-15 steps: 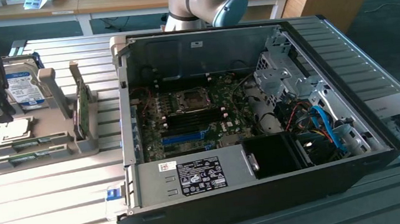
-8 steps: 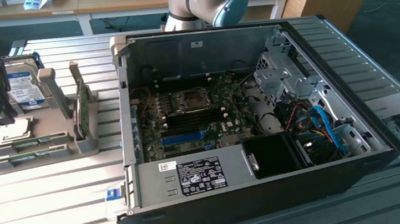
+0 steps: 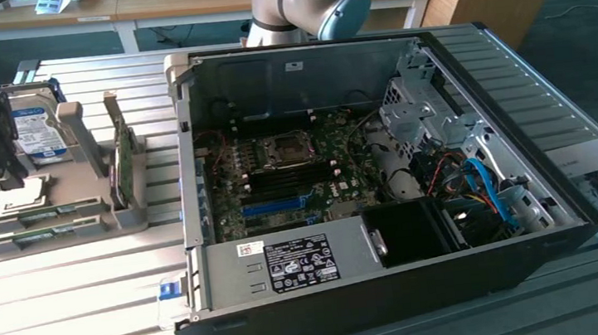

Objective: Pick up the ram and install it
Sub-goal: 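Pick up the ram and move it above insertion slot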

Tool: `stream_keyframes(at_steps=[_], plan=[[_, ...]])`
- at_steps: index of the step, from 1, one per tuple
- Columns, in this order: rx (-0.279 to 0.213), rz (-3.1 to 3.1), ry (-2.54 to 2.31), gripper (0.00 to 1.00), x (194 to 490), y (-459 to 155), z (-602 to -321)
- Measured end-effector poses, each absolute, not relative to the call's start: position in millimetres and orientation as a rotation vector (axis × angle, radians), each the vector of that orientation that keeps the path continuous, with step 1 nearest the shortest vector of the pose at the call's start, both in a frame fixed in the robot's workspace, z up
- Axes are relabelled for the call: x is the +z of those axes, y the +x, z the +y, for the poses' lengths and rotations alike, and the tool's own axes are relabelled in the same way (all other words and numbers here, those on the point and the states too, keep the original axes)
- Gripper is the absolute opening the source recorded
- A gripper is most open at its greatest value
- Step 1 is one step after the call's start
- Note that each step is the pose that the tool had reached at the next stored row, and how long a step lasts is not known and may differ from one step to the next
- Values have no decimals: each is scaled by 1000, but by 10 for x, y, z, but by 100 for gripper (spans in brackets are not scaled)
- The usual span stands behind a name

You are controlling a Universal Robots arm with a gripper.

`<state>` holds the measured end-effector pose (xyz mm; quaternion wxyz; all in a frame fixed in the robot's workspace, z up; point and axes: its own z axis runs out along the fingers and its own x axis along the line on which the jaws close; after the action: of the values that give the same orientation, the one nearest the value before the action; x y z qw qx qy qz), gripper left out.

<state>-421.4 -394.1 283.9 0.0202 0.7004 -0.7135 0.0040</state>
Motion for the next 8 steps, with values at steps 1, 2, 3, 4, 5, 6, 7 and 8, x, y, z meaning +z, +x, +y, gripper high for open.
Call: stream_keyframes(at_steps=[1, 2, 3, 4, 5, 6, 7, 8], plan=[[12, -2213, 2172, 24, 2839, -4214, -3941], [12, -2213, 2173, 24, 2839, -4214, -3941], [12, -2213, 2173, 24, 2838, -4214, -3941], [12, -2213, 2173, 24, 2838, -4214, -3941], [12, -2214, 2173, 24, 2837, -4215, -3943], [12, -2214, 2173, 24, 2837, -4215, -3948], [12, -2213, 2173, 24, 2837, -4214, -3954], [12, -2213, 2173, 24, 2838, -4214, -3961]])
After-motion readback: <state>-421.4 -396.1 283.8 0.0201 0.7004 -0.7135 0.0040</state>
